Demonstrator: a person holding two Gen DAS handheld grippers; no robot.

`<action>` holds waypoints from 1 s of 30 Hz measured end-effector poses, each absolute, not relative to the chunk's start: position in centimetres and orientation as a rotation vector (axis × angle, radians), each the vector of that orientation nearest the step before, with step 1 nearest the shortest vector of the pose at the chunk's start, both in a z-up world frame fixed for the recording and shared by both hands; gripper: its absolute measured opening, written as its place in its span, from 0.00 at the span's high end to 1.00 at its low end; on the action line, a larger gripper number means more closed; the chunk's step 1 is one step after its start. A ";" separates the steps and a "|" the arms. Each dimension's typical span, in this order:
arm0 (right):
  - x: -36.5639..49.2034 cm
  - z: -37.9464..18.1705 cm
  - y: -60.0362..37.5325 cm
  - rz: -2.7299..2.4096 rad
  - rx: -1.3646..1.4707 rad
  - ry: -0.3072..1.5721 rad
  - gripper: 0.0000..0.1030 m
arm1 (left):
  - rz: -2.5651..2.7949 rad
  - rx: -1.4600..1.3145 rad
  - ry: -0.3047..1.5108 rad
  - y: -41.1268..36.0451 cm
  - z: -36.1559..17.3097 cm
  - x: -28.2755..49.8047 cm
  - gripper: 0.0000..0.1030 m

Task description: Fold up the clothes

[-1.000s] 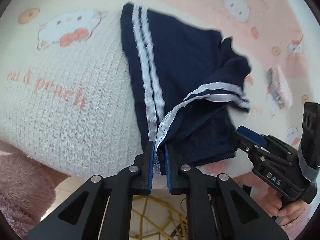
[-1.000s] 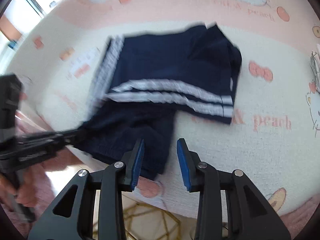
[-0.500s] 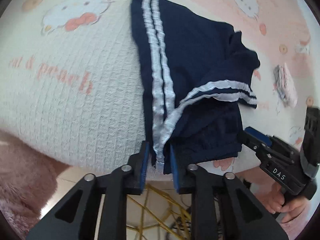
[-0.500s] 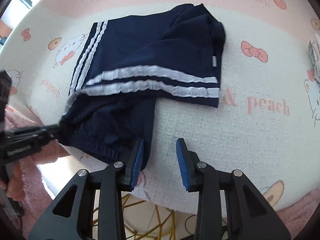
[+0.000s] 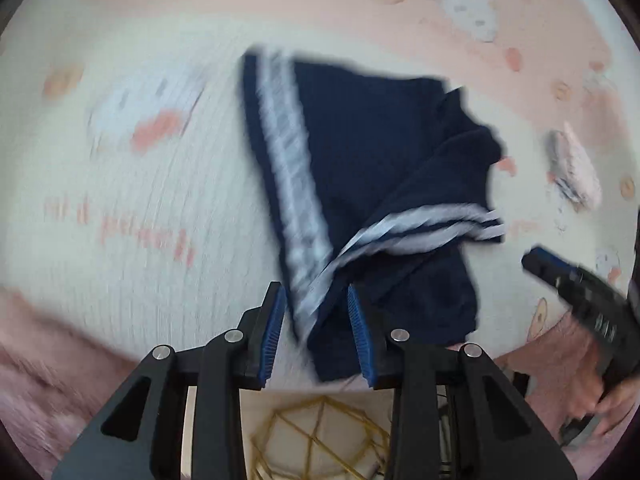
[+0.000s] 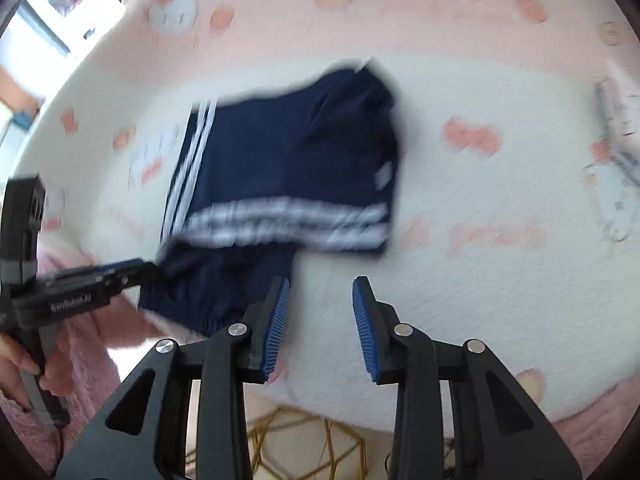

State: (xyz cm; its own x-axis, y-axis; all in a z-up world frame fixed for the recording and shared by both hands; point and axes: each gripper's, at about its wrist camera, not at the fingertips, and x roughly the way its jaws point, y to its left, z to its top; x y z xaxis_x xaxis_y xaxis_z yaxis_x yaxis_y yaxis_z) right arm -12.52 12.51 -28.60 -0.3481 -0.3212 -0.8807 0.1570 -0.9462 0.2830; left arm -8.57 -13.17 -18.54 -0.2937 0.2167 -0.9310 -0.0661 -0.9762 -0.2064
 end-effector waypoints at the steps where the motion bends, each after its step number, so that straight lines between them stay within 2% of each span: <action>1: -13.2 -28.2 13.8 -2.412 1.590 -0.243 0.68 | 2.373 -1.688 -0.133 -11.8 -17.9 -9.3 0.66; 9: -16.2 -30.5 19.2 -2.490 1.711 -0.490 0.67 | 2.134 -1.471 0.269 0.9 -19.2 -11.5 0.66; 15: -16.3 -31.4 20.2 -2.439 1.773 -0.504 0.67 | 2.123 -1.481 0.365 3.3 -21.8 -11.6 0.67; 16: -16.5 -31.6 19.9 -2.433 1.779 -0.499 0.67 | 2.143 -1.467 0.357 3.1 -21.7 -11.7 0.72; 18: -17.3 -32.3 19.1 -2.419 1.790 -0.476 0.67 | 2.173 -1.485 0.284 1.8 -21.0 -12.2 0.94; 21: -17.5 -32.2 18.6 -2.390 1.781 -0.463 0.67 | 2.226 -1.516 0.021 -2.8 -18.6 -13.5 0.94; 24: -18.6 -31.7 17.5 -2.357 1.748 -0.453 0.67 | 2.303 -1.510 -0.161 -8.5 -15.9 -15.1 0.94; 27: -21.2 -30.5 15.6 -2.346 1.717 -0.337 0.67 | 2.362 -1.505 -0.249 -13.2 -14.3 -17.2 0.94; 30: -23.8 -29.4 13.7 -2.332 1.686 -0.224 0.67 | 2.406 -1.532 -0.259 -17.5 -13.7 -19.1 0.94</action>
State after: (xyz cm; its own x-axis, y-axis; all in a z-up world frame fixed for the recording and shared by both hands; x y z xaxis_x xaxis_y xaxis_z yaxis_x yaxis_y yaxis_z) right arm -23.76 13.71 -29.41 -0.2962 -0.2929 -0.9091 0.1148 -0.9559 0.2705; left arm -19.10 -17.49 -13.71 -0.4003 0.3251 -0.8568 -0.1353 -0.9457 -0.2957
